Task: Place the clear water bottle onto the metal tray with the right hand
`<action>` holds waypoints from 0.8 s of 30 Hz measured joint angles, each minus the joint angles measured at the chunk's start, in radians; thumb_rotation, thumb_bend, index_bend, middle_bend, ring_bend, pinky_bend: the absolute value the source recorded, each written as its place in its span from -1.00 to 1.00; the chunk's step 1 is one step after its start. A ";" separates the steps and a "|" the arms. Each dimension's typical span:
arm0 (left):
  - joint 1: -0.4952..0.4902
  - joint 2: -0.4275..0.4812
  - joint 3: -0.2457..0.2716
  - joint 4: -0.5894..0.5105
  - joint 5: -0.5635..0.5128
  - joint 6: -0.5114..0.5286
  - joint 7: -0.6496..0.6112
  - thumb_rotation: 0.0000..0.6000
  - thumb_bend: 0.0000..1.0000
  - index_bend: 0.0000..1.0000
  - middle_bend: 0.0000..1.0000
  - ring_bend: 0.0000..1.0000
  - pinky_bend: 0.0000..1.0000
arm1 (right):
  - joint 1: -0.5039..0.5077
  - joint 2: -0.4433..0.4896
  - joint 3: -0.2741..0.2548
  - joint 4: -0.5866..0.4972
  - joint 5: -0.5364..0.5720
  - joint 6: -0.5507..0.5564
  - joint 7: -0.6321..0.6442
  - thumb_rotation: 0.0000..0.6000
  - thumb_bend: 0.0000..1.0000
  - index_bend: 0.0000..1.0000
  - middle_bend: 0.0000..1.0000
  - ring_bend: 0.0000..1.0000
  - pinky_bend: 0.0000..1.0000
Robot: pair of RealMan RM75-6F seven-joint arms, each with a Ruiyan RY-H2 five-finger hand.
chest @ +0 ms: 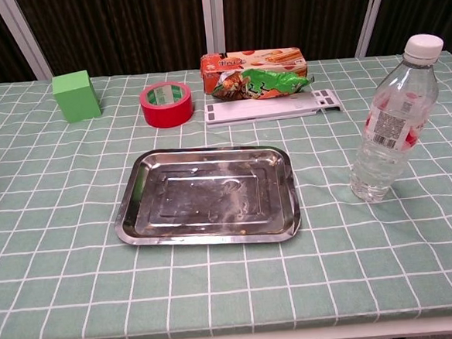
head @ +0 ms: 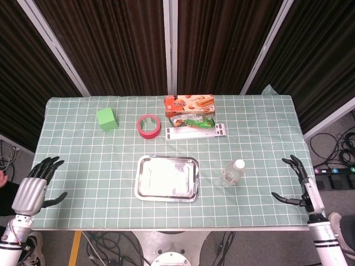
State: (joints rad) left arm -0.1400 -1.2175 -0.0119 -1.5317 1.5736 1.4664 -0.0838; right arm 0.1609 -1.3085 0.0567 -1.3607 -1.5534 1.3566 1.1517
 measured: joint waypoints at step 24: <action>-0.001 0.016 -0.004 0.011 0.004 0.014 -0.011 1.00 -0.58 -0.64 -0.63 -0.81 -0.65 | 0.160 -0.262 -0.015 0.214 -0.044 -0.101 -0.005 1.00 -1.00 -1.00 -0.71 -1.00 -0.94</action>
State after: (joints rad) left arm -0.1415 -1.2014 -0.0156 -1.5212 1.5778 1.4799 -0.0951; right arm 0.3206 -1.5708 0.0420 -1.1463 -1.5977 1.2553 1.1472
